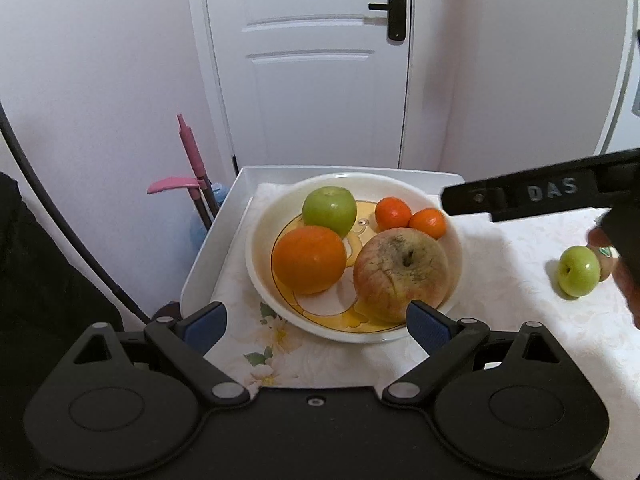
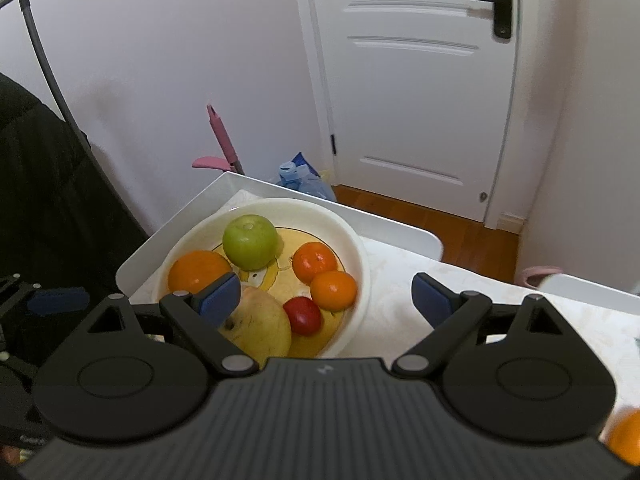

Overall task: Organize fruits
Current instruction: 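Move both open tools back toward the green apple and orange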

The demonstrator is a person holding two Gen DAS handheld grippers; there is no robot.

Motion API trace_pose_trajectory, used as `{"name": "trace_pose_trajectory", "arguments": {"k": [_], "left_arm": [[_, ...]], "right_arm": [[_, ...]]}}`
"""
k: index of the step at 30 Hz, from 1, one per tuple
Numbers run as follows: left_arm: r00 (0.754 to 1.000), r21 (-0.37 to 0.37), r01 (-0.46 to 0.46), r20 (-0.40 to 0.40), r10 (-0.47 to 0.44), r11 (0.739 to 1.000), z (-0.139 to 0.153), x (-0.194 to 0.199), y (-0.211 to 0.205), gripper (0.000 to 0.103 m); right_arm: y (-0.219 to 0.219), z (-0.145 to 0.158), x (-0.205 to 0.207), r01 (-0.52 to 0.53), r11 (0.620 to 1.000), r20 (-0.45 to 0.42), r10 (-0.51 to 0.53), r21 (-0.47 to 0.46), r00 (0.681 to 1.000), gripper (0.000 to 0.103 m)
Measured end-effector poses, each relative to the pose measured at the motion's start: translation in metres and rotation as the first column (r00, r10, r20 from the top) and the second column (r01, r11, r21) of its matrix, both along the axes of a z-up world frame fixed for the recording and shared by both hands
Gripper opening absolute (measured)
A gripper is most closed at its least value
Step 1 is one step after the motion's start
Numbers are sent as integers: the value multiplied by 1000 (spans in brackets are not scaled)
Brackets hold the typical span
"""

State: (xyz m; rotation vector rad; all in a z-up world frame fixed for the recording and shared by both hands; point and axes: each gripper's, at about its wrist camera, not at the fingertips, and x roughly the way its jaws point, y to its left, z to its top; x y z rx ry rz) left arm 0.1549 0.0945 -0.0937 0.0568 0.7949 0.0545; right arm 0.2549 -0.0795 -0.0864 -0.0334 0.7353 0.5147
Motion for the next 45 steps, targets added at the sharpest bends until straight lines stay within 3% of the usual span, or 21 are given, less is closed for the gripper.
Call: {"name": "trace_pose_trajectory", "arguments": {"k": [11,23,39,45], "left_arm": [[995,-18,93,29,-92,996,35,-11,-22,99],[992,-21,112,55,-111,993,48,-15,-91,99],[983,3,184,18,-185,983,-5,17,-218,98],[974,59,227,-7,-227,972,-35,36,-251,98]], "right_arm": [[-59,36,-53,158,987,-10,-158,22,987,103],[-167,39,-87,238,971,-5,-238,1,971,103],[-262,-14,-71,205,975,-13,-207,-88,978,103],[-282,-42,-55,185,979,-45,-189,-87,981,103]]}}
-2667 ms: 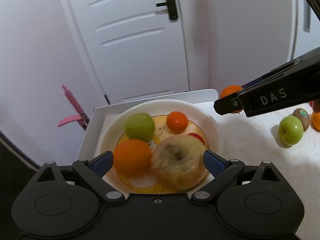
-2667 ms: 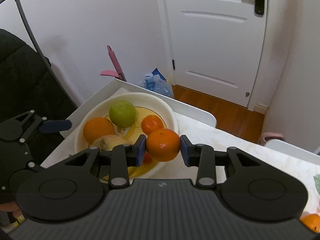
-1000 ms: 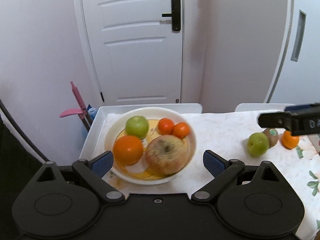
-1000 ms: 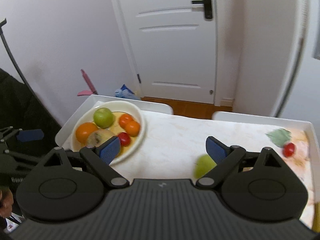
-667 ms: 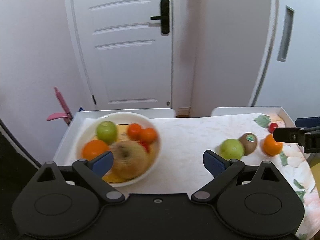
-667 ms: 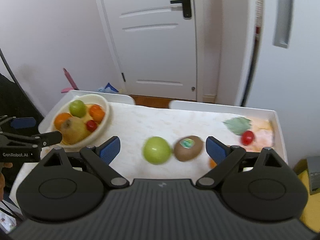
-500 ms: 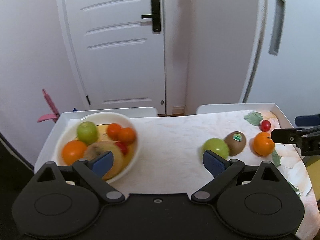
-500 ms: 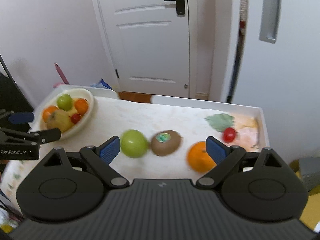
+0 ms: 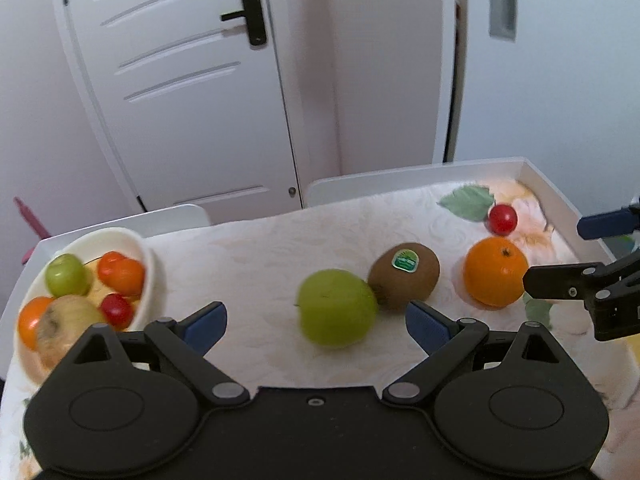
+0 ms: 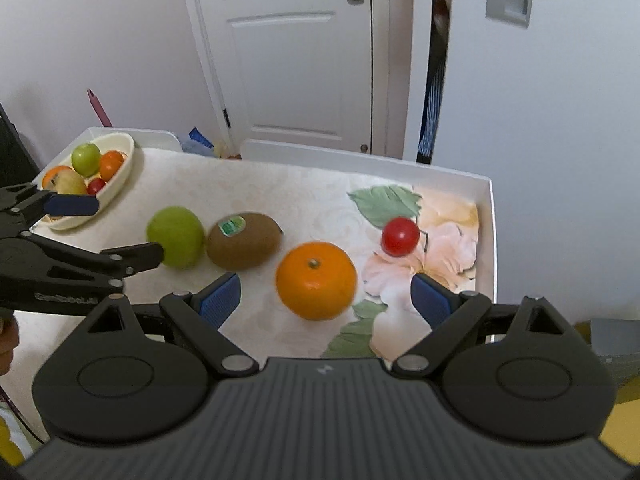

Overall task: Organize fruits
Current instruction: 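Move both open tools back toward the green apple and orange, then grasp the green apple with the left tool while the right tool grasps the orange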

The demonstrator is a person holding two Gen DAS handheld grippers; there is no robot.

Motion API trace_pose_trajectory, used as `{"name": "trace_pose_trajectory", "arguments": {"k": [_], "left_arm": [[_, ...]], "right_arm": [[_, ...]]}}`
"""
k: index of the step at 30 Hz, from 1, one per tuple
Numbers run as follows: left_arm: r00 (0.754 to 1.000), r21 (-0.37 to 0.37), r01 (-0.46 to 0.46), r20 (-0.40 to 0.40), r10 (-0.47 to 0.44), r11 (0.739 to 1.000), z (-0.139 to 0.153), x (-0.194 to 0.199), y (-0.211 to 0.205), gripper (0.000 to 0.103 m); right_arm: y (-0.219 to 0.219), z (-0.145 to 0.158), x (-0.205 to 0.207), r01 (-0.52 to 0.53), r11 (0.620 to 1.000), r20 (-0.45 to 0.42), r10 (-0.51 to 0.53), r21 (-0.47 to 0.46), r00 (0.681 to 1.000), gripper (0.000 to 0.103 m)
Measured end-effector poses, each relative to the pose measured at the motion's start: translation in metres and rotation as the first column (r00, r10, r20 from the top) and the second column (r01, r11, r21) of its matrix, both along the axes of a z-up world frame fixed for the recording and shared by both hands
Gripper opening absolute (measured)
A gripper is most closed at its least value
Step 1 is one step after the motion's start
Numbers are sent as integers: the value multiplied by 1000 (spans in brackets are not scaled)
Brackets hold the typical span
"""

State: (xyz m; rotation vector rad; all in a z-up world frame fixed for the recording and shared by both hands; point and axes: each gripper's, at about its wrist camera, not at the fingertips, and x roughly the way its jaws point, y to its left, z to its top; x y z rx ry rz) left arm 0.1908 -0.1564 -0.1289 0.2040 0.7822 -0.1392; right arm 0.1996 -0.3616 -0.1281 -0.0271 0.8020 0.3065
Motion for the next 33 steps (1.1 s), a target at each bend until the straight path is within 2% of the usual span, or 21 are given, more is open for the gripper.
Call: {"name": "trace_pose_trajectory", "arguments": {"k": [4,7,11,13,20,24,33], "left_arm": [[1000,45,22,-23,-21,999,-18,11,-12,95],[999,69,25,-39,-23,997,-28,17,-14,89],[999,78,19,-48,-15,997,-34,24,-12,85],[998,79,17,-55,-12,997,-36,26,-11,76],[997,72,38,-68,-33,997,-41,29,-16,59],[998,74,39,-58,-34,996,-42,29,-17,58],[997,61,28,-68,-23,998,-40,26,-13,58]], "right_arm": [[-6,-15,10,-28,1000,-10,28,0,1000,103],[-8,-22,17,-46,999,-18,46,12,999,103],[-8,-30,24,-61,998,-22,61,30,998,103],[-7,-31,26,-65,997,-25,66,39,998,103],[-3,-36,34,-84,995,-30,86,47,996,100],[-1,-40,36,-97,994,-42,99,47,994,90],[1,-42,38,-92,994,-47,95,53,994,88]]}}
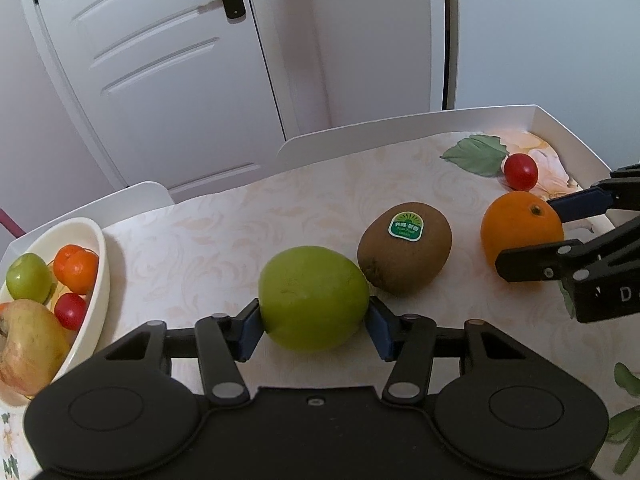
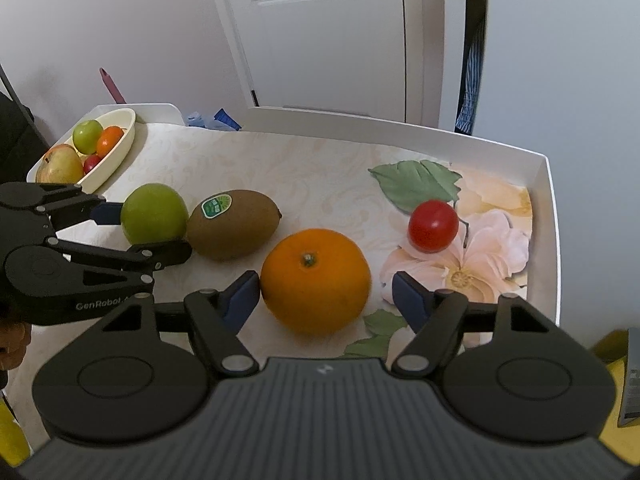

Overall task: Organize fruits
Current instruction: 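Grasp the green apple with the left tool while the right tool grasps the orange, then carry the green apple and orange with both tools over the duck bowl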

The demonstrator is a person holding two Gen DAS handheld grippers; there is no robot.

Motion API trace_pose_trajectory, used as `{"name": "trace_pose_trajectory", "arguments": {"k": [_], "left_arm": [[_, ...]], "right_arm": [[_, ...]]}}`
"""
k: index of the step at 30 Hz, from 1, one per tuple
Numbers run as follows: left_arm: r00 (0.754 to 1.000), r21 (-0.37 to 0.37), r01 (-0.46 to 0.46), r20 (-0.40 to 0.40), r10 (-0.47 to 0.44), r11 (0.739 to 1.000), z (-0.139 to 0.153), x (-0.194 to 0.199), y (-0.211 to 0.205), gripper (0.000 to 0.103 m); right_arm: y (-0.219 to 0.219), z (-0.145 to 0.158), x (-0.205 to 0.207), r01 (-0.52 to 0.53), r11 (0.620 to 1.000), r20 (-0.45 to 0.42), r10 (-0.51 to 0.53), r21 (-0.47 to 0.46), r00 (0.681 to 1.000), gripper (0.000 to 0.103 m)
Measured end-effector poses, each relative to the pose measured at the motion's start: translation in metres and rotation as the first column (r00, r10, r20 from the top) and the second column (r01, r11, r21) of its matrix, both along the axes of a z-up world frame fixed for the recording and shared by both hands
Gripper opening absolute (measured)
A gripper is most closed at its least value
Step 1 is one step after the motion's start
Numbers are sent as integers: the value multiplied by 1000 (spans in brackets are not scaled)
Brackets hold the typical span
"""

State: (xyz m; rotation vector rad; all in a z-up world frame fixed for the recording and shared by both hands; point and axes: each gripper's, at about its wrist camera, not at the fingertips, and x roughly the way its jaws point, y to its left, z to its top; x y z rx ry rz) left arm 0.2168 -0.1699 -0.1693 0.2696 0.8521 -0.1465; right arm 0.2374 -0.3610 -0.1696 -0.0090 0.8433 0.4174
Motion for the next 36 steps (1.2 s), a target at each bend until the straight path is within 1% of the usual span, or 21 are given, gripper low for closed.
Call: {"name": "trace_pose_trajectory", "arguments": {"k": [2,4,6,15,21,25,32,36], "left_arm": [[1000,0,1,-2,-1,1000,0,-1,0,58],[1000,-1,-2,-4,2,1000,0,-3,1,58],[1000,0,-7,-6,7,1000,0,-5,3,58],[998,-21,-57,8,57,998,8,-24,16,58],[994,-49,-103,32,104,994,25,-40,29,58],[987,-74,-142,61,147,987,42,-53,41,58],[970,-87,-197,126,207,976,74,-71,74,58],[959,-85,-225,157,236,971,90,-74,99,58]], "right_arm": [[0,0,0,2,1000,1,-2,3,1000,88],[1,-1,0,0,1000,1,0,4,1000,84],[3,-2,0,-6,1000,-5,6,4,1000,76],[7,3,-5,-10,1000,13,10,-6,1000,75],[14,20,-14,-23,1000,39,23,-1,999,75],[25,37,-21,-37,999,62,36,10,997,75],[58,68,-32,-79,996,94,75,35,993,75],[82,83,-35,-98,994,113,91,54,989,75]]}}
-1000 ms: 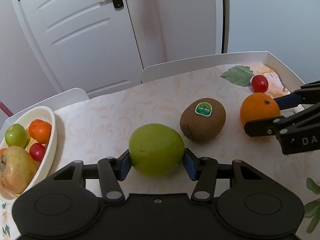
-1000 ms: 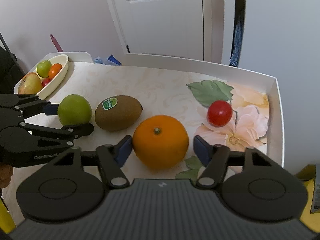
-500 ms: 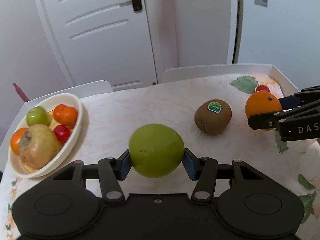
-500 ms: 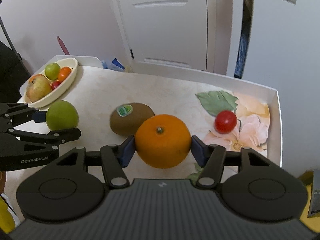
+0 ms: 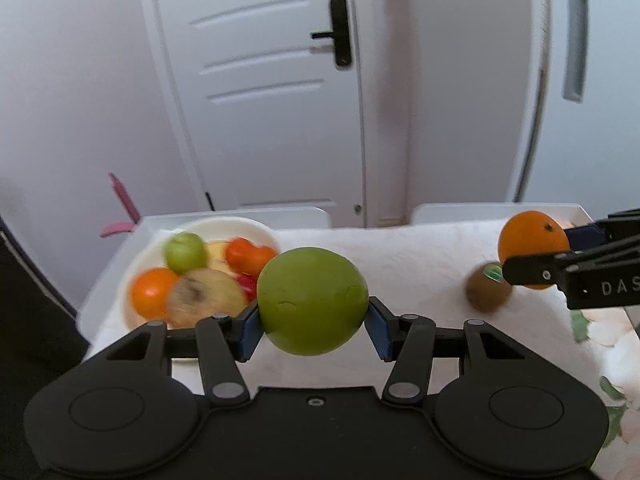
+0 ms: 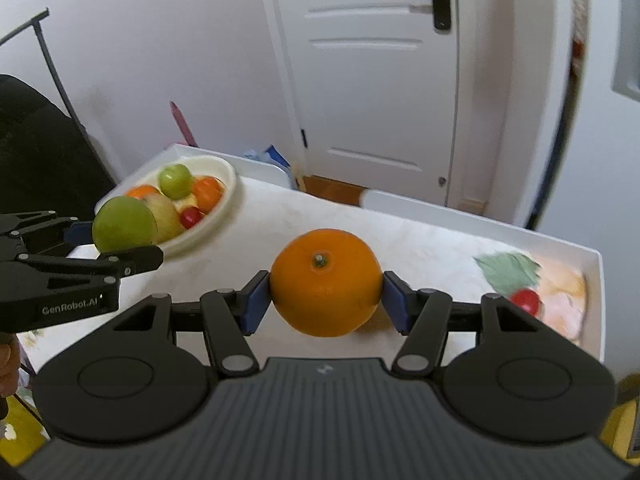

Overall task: Organize fruits
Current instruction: 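Carry the green apple and orange with both tools over the duck bowl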

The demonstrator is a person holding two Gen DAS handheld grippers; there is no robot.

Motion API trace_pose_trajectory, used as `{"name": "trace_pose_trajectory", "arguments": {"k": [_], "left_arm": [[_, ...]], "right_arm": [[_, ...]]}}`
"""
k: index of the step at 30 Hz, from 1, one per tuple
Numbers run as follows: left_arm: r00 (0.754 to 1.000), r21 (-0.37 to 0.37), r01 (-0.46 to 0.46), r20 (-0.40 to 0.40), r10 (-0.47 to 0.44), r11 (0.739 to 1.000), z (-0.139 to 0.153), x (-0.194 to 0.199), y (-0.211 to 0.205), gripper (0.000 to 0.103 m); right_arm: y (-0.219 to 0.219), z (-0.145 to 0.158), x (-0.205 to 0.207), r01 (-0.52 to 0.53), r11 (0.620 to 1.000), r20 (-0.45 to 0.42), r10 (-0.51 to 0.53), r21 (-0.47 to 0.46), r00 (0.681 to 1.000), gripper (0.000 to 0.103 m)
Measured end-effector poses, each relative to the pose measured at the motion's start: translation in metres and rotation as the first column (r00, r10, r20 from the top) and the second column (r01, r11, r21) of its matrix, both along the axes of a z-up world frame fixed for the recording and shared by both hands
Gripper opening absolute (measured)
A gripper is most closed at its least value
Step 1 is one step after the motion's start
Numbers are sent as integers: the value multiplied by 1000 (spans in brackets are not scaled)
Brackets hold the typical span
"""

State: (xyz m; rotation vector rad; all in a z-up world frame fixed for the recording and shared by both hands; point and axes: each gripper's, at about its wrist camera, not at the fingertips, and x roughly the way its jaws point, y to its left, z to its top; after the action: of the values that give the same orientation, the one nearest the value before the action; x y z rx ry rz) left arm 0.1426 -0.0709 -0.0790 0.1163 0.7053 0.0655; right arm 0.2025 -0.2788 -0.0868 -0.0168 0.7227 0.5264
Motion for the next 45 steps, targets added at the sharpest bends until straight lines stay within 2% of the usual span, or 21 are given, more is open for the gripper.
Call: {"name": "trace_pose_trajectory", "arguments": {"k": [9,17,29,38,45], "left_arm": [[999,22,-17,27,16,1000,26,7,56,58],[1000,23,20,9,-20,1000,29,34,99,58],[991,3,128,-48,-127,992,-4,90,134,58],[970,1,214,-116,-212,977,-31,104,131,58],[963,-7,235,-135,-234,972,-35,115,131,59]], "right_arm": [[58,24,3,-20,999,18,19,34,1000,75],[106,33,20,-9,999,17,8,48,1000,74],[164,25,60,37,998,2,-37,41,999,74],[179,12,77,76,997,-21,-76,25,997,74],[183,10,86,99,995,-30,-98,25,995,74]]}}
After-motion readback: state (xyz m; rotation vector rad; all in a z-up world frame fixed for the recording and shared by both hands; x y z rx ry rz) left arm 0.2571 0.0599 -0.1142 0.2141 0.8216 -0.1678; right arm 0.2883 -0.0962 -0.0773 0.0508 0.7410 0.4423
